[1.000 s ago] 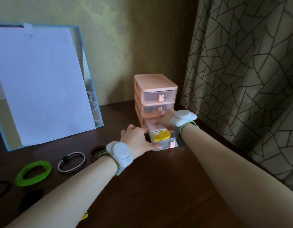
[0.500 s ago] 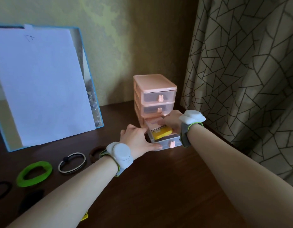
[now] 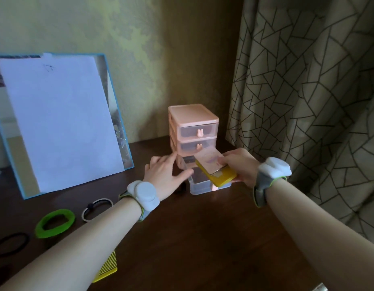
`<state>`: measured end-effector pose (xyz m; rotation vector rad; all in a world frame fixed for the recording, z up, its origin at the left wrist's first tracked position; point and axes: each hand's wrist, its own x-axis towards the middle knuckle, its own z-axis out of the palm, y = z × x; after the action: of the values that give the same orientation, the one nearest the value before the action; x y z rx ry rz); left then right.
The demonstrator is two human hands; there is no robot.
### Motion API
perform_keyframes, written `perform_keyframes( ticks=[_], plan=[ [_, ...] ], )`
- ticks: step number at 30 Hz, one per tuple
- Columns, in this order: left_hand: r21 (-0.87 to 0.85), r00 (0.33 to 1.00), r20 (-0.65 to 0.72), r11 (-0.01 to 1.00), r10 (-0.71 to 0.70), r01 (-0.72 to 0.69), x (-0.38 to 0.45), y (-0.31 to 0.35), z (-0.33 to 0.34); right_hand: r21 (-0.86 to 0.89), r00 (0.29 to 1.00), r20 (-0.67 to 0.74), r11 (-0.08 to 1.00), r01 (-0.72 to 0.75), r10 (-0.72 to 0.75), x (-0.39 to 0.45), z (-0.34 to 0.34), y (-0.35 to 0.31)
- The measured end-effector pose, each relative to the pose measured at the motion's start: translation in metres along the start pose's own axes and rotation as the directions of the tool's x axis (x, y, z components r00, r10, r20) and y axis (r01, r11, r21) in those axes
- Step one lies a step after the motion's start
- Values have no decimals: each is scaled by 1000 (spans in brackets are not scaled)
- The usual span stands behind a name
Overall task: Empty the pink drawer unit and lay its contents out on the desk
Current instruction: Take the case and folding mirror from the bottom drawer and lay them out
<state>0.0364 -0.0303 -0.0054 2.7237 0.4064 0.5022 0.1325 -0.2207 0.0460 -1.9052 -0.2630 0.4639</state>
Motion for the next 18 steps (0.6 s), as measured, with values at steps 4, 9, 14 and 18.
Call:
perform_keyframes(
  ticks=[4, 9, 14, 18],
  plan=[
    [-60, 971, -237, 998, -22, 8, 25, 2, -25, 185, 998, 35, 981, 51, -59, -21, -3, 23],
    [-27, 962, -267, 998, 49, -58, 68, 20, -50, 272, 993, 93, 961, 40, -68, -31, 3, 38],
    [40, 978, -129, 986, 164, -160, 95, 36, -55, 278, 990, 112, 959, 48, -82, -30, 6, 44],
    [46, 977, -31, 976, 212, -211, 104, 41, -48, 213, 992, 110, 976, 33, -58, -26, 2, 51]
  ],
)
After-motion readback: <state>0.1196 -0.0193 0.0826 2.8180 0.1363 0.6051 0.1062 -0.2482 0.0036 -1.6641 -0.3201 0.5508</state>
